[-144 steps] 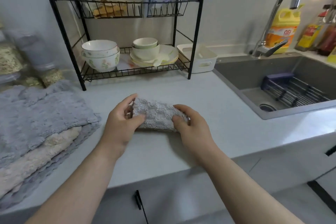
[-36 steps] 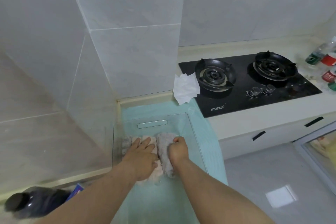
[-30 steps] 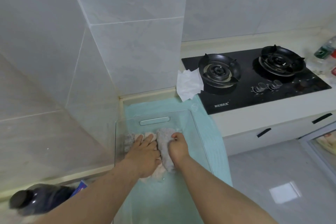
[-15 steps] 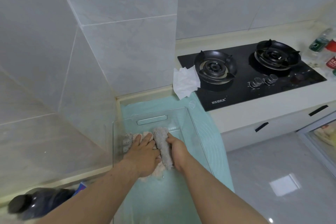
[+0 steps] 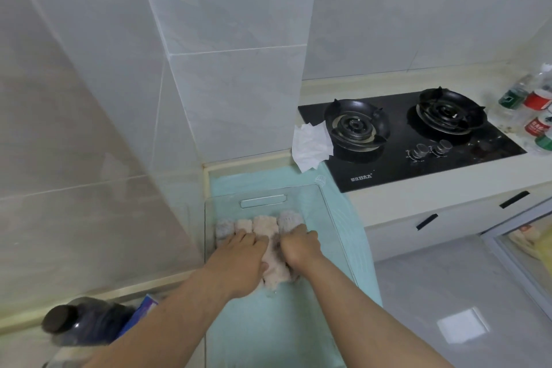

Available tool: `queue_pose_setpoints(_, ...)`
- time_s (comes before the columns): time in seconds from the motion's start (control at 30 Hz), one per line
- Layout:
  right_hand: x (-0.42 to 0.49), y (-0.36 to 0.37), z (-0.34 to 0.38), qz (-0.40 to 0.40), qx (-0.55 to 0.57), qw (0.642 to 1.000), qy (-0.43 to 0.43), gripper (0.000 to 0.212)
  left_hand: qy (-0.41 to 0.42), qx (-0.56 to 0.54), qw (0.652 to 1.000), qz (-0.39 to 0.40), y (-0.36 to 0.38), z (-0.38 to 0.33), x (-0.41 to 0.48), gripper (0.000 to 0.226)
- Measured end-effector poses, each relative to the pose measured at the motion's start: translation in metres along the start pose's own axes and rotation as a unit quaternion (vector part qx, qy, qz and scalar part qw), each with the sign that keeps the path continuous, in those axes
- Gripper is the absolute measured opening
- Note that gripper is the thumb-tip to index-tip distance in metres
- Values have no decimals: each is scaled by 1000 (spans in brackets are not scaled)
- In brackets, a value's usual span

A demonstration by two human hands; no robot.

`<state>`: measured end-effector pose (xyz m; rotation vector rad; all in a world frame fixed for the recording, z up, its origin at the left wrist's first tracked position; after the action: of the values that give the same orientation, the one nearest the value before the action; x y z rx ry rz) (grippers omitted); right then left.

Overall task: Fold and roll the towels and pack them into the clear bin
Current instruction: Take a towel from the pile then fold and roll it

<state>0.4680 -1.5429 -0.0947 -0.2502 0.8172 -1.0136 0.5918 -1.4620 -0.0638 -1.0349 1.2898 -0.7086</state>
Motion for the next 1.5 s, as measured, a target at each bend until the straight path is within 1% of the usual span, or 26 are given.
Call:
queue_pose_setpoints(0.07, -4, 2, 4, -15, -24, 999, -21, 73, 10, -23, 1000, -8, -3, 4, -11, 45)
queue_pose_setpoints(0.1, -7, 0, 7, -20, -35, 999, -34, 73, 14, -35, 999, -14, -4, 6, -15, 43)
queue_pose_setpoints(0.23, -22, -12, 22, -41, -100, 991, -79, 57, 15, -96, 994, -55, -13, 12, -29, 43)
queue_pose_setpoints(0.3, -34, -21, 33, -47, -111, 985, -125, 47, 9, -159, 985, -66, -17, 14, -27, 46)
queue_pose_setpoints(0.33, -39, -27, 37, -49, -100, 983, -148, 46, -1, -220, 973, -65, -18, 15, -23, 43)
queue_pose_setpoints(0.37, -45, -35, 44, -49, -75, 982, -165, 48, -14, -294, 954, -60, -21, 16, -20, 38)
queue_pose_setpoints(0.43, -59, -52, 57, -50, -13, 981, -189, 50, -44, -426, 903, -43, -31, 18, -15, 31)
queue_pose_setpoints(0.5, -71, -70, 68, -49, 26, 976, -211, 45, -49, -510, 857, -46, -43, 21, -16, 17)
queue_pose_setpoints(0.57, -80, -86, 75, -51, 52, 970, -232, 40, -54, -550, 831, -65, -56, 23, -22, 14)
queue_pose_setpoints(0.63, -87, -100, 77, -62, 92, 963, -247, 36, -67, -562, 821, -83, -64, 23, -30, 16)
queue_pose_setpoints(0.7, -95, -112, 78, -73, 163, 949, -259, 27, -81, -573, 809, -107, -67, 18, -40, 20)
queue_pose_setpoints(0.77, -103, -123, 76, -66, 236, 926, -286, 19, -88, -597, 782, -154, -69, 13, -54, 22)
queue_pose_setpoints(0.8, -106, -129, 75, -56, 254, 915, -307, 18, -87, -614, 764, -180, -70, 9, -61, 23)
queue_pose_setpoints(0.87, -109, -139, 69, -22, 257, 902, -346, 19, -97, -649, 721, -222, -73, 0, -75, 24)
queue_pose_setpoints(0.97, -112, -157, 54, 36, 237, 894, -379, 19, -135, -699, 641, -289, -74, -21, -100, 27)
queue_pose_setpoints(1.03, -117, -169, 43, 77, 226, 886, -397, 20, -161, -714, 595, -332, -70, -41, -122, 28)
queue_pose_setpoints(1.1, -125, -177, 34, 116, 210, 877, -417, 21, -181, -721, 562, -363, -63, -62, -150, 29)
queue_pose_setpoints(1.2, -144, -178, 23, 172, 200, 856, -445, 22, -218, -715, 530, -400, -48, -90, -201, 31)
queue_pose_setpoints(1.27, -165, -167, 20, 224, 190, 834, -467, 22, -255, -703, 504, -432, -33, -105, -246, 30)
queue_pose_setpoints(1.33, -194, -150, 19, 281, 172, 805, -493, 21, -290, -691, 470, -466, -17, -118, -297, 25)
queue_pose_setpoints(1.4, -231, -126, 18, 337, 161, 771, -516, 19, -332, -671, 439, -497, 1, -134, -354, 30)
queue_pose_setpoints(1.5, -296, -88, 8, 429, 141, 721, -526, 24, -399, -638, 389, -532, 37, -165, -439, 35)
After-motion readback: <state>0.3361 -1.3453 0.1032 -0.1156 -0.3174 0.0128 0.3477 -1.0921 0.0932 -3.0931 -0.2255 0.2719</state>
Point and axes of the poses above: each hand's wrist, its own x-axis towards the middle knuckle, its own y-axis out of the palm, z = x × y, the point moved 2 cm from there along x, towards the middle knuckle, and after that the axes turned 14 degrees about -y, right-handed, at the moved point
